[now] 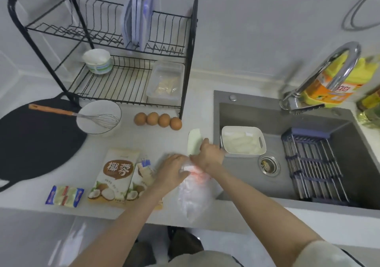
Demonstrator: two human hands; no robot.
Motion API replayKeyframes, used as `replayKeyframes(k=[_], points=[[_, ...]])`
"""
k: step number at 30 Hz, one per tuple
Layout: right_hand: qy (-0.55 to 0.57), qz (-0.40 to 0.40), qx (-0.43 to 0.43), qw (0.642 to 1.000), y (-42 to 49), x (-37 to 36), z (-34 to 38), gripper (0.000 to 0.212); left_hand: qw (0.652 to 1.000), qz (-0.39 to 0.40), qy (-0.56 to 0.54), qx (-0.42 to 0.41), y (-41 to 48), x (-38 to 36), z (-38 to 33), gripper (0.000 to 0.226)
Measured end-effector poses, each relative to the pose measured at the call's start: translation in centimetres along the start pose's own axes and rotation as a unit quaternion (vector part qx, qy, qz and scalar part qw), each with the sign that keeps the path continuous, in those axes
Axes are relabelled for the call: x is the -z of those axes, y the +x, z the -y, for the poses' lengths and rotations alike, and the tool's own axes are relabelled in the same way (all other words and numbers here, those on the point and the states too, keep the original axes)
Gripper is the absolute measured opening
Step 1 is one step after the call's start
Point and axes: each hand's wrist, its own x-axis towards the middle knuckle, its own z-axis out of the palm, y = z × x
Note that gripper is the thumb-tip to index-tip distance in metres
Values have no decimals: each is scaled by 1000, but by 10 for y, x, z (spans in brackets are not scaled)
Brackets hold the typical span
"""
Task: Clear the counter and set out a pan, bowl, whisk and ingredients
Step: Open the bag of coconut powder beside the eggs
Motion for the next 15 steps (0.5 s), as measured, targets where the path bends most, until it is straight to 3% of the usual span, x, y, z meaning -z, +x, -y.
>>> replayKeyframes(k=[6, 9, 15], points=[[68, 20, -14, 997, 8, 0, -6, 56, 999, -46, 16, 2, -8, -16, -4, 33], [120, 17, -16, 993, 13, 2, -11, 46, 999, -43, 23, 2, -7, -14, -4, 33], [199, 53, -33, 978, 22, 6, -33, 48, 1000, -3, 22, -1, -13, -5, -5, 36]])
